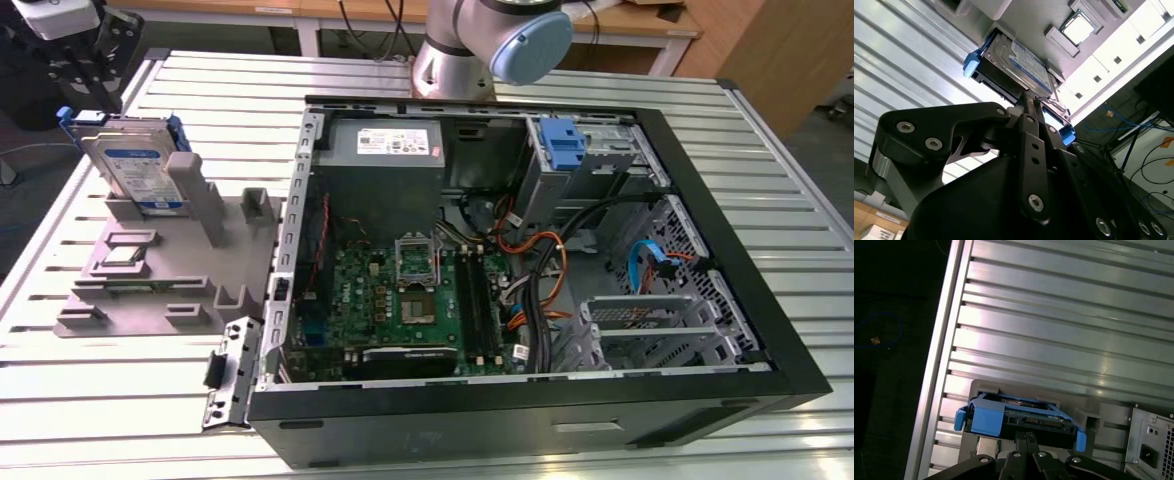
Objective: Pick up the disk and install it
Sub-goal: 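Pick up the disk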
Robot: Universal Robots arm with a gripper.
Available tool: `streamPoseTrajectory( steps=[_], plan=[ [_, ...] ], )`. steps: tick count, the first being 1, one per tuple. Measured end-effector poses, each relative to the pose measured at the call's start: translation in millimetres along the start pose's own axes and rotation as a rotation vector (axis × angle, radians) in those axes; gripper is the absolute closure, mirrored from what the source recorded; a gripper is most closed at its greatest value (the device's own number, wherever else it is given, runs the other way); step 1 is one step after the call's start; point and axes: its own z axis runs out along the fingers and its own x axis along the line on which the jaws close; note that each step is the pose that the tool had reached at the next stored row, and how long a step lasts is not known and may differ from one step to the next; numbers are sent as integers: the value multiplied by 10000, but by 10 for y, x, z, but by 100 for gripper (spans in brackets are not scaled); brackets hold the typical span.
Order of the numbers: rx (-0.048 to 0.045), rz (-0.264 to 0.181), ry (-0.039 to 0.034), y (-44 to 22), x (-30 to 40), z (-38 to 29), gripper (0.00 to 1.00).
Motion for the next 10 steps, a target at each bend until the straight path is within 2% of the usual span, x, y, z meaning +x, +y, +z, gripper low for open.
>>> streamPoseTrajectory(
  steps=[5,10],
  plan=[
    [-3,-87,3,0,0,1,90],
    [-23,-728,30,0,0,3,90]
  ],
)
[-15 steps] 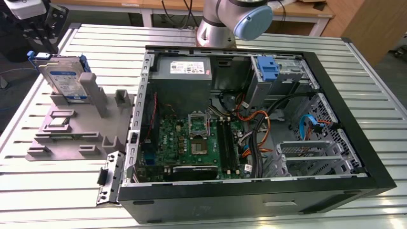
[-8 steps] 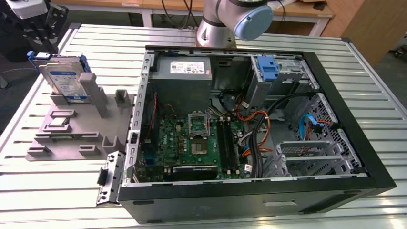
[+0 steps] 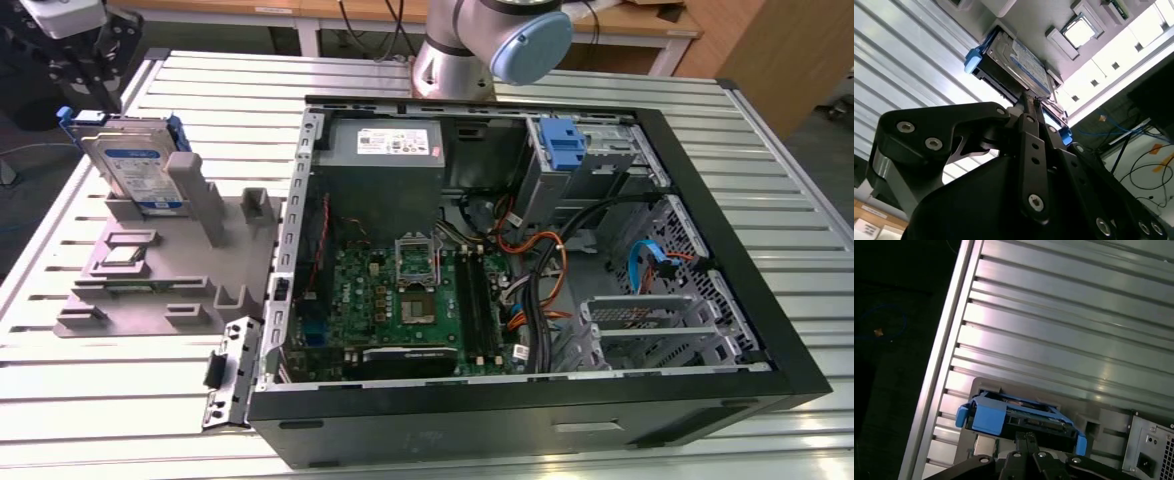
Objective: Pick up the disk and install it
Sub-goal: 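Pick up the disk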
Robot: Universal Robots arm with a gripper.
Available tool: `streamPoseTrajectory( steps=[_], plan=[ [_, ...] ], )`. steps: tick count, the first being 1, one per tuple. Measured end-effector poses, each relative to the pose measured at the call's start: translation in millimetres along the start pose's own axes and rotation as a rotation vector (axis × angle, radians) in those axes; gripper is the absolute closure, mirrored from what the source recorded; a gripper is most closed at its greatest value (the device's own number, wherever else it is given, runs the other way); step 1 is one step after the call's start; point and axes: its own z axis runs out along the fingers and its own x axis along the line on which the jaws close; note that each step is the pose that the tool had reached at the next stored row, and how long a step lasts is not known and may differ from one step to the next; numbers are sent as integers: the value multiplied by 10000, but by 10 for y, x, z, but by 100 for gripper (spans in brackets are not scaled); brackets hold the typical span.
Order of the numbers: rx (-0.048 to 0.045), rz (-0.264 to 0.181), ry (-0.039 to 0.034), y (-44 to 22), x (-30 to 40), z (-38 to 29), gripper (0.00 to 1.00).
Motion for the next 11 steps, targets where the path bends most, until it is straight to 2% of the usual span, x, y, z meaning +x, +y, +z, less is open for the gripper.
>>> streamPoseTrajectory(
  steps=[7,11],
  plan=[
    [-22,-1081,50,0,0,1,90],
    [-32,-1550,71,0,0,1,90]
  ],
)
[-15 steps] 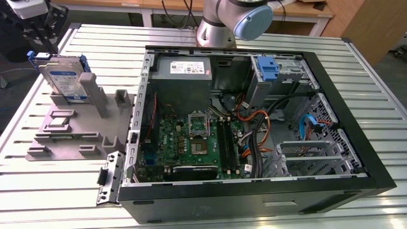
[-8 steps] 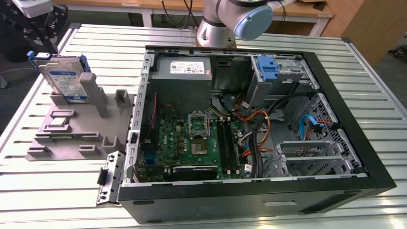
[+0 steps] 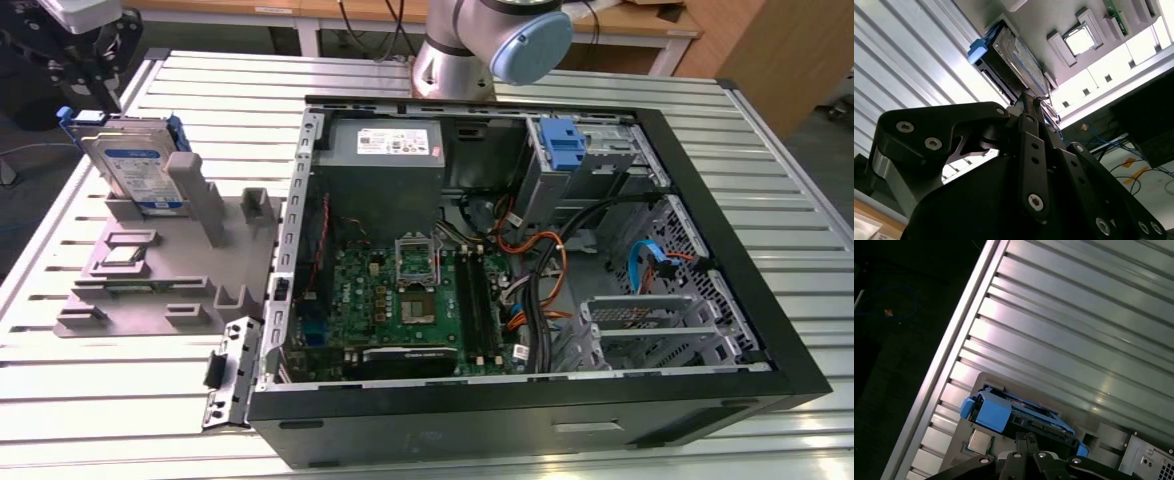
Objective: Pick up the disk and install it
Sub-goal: 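Pick up the disk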
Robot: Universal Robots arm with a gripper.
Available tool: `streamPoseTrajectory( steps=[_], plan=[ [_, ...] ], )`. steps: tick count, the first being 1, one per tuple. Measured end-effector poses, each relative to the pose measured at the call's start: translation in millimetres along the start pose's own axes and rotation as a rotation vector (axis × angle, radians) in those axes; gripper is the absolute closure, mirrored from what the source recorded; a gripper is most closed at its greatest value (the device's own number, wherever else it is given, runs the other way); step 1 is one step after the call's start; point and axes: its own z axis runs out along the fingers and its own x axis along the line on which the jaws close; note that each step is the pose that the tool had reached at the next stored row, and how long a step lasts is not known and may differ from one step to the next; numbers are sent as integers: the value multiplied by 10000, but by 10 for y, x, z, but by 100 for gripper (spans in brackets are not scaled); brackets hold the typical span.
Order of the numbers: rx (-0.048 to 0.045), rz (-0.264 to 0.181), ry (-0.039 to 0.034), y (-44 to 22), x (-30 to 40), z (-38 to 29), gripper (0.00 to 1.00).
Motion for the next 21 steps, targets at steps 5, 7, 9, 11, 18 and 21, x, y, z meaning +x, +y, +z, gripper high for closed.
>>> streamPoseTrajectory(
  steps=[5,7,9,11,18,21],
  plan=[
    [-10,-469,22,0,0,0,90],
    [-13,-619,28,0,0,0,90],
    [-16,-763,35,0,0,0,90],
    [-18,-887,40,0,0,0,90],
    [-26,-1258,57,0,0,0,90],
    [-29,-1391,63,0,0,0,90]
  ],
)
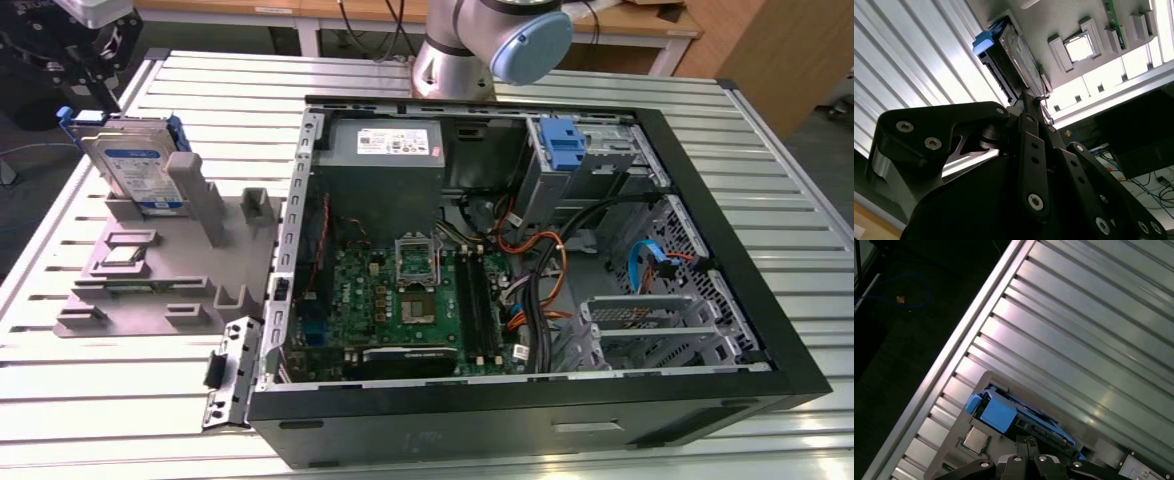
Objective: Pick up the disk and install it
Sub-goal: 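Pick up the disk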
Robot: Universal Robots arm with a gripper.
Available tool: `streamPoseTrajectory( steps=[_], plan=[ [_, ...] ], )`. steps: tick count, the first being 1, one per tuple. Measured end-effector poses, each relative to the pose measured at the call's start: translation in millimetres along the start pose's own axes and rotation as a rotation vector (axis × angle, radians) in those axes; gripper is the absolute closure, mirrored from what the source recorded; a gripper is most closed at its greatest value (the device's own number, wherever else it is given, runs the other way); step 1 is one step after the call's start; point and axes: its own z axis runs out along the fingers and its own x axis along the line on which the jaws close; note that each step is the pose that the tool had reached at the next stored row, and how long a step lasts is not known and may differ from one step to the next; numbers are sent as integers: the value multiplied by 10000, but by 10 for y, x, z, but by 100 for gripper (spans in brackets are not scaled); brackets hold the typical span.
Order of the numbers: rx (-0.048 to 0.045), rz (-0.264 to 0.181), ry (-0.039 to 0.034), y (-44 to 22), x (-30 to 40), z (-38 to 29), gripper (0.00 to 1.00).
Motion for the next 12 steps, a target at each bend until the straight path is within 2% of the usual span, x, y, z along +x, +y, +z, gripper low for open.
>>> streamPoseTrajectory(
  steps=[12],
  plan=[
    [-10,-465,21,0,0,0,90]
  ],
)
